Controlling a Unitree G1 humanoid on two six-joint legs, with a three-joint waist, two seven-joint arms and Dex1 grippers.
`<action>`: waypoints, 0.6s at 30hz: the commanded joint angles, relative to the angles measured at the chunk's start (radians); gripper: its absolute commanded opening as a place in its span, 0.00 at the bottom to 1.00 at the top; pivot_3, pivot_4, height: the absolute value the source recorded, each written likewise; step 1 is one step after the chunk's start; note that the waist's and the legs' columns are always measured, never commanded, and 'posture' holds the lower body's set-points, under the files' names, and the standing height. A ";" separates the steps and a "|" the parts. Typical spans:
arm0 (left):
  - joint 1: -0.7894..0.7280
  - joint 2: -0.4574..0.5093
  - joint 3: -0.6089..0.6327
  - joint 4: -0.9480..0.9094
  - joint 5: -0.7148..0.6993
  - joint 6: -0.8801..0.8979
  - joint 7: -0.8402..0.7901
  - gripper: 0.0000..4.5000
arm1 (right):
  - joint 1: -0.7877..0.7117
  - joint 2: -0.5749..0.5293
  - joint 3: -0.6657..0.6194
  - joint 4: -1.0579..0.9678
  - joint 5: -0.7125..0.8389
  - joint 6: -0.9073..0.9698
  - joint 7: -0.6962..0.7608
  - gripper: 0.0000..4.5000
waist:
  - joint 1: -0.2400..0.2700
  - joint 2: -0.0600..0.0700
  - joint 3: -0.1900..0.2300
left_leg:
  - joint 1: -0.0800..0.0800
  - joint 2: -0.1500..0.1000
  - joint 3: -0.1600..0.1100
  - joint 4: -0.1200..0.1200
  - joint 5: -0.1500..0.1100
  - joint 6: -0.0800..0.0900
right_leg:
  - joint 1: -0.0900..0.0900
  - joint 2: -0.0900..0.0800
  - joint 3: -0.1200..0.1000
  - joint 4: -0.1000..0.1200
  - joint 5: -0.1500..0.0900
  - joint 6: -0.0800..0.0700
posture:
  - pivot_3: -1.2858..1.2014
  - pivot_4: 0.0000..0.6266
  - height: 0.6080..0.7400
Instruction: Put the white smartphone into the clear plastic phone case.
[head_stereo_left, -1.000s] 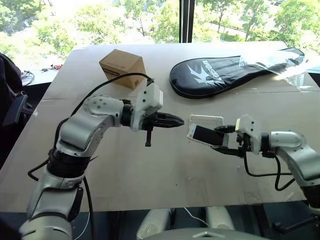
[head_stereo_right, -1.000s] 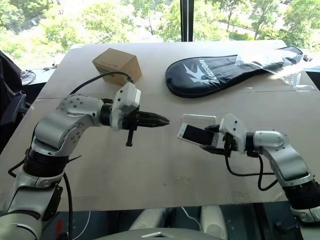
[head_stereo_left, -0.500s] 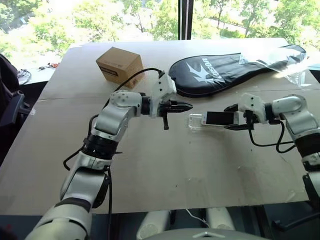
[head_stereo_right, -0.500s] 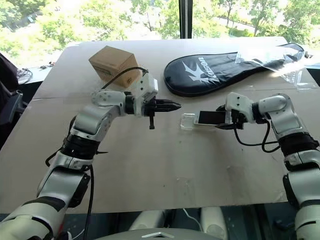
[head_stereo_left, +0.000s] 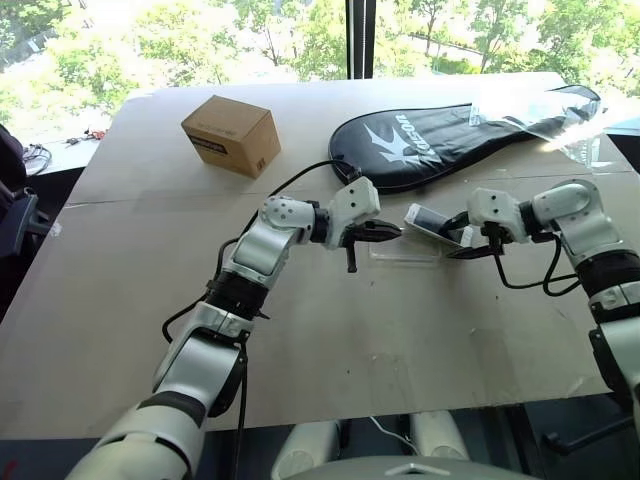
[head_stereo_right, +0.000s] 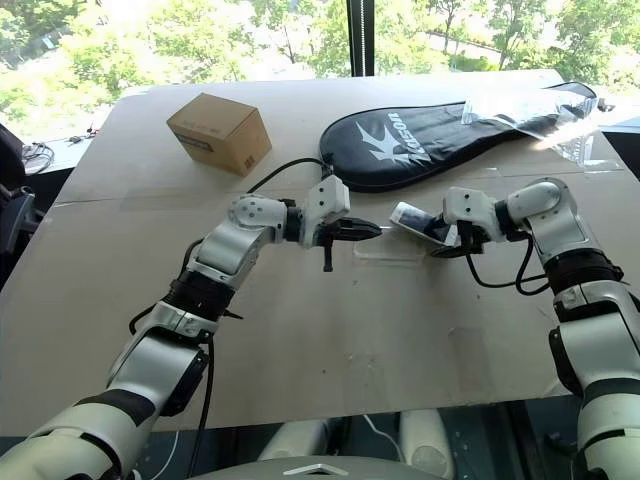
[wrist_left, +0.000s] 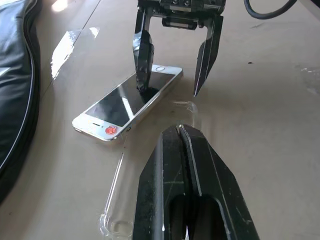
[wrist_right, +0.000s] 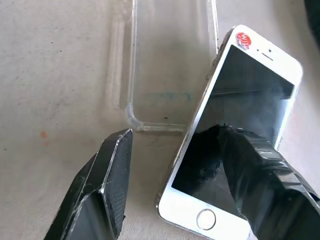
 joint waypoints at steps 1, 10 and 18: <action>0.012 0.020 0.032 -0.068 -0.011 -0.006 -0.007 0.00 | -0.025 -0.024 -0.061 0.004 0.009 0.051 -0.047 0.84 | 0.000 0.000 0.000 | 0.000 0.000 0.000 0.000 0.000 0.000 | 0.000 0.000 0.000 0.000 0.000 0.000 | 0.52 0.24 1.00; 0.041 0.093 0.058 -0.237 -0.054 0.098 -0.042 0.00 | 0.057 -0.027 -0.136 -0.016 0.021 0.302 -0.180 0.99 | 0.006 0.001 0.000 | 0.000 0.000 0.000 0.000 0.000 0.000 | -0.001 0.000 0.001 0.001 0.000 0.000 | 0.52 0.24 1.00; 0.009 0.086 0.054 -0.216 -0.046 0.087 -0.047 0.00 | 0.002 0.043 -0.158 0.118 0.036 0.401 -0.194 0.99 | 0.000 0.001 -0.001 | 0.000 0.000 0.002 0.003 0.000 -0.001 | 0.000 0.000 0.001 0.002 0.002 -0.001 | 0.52 0.24 1.00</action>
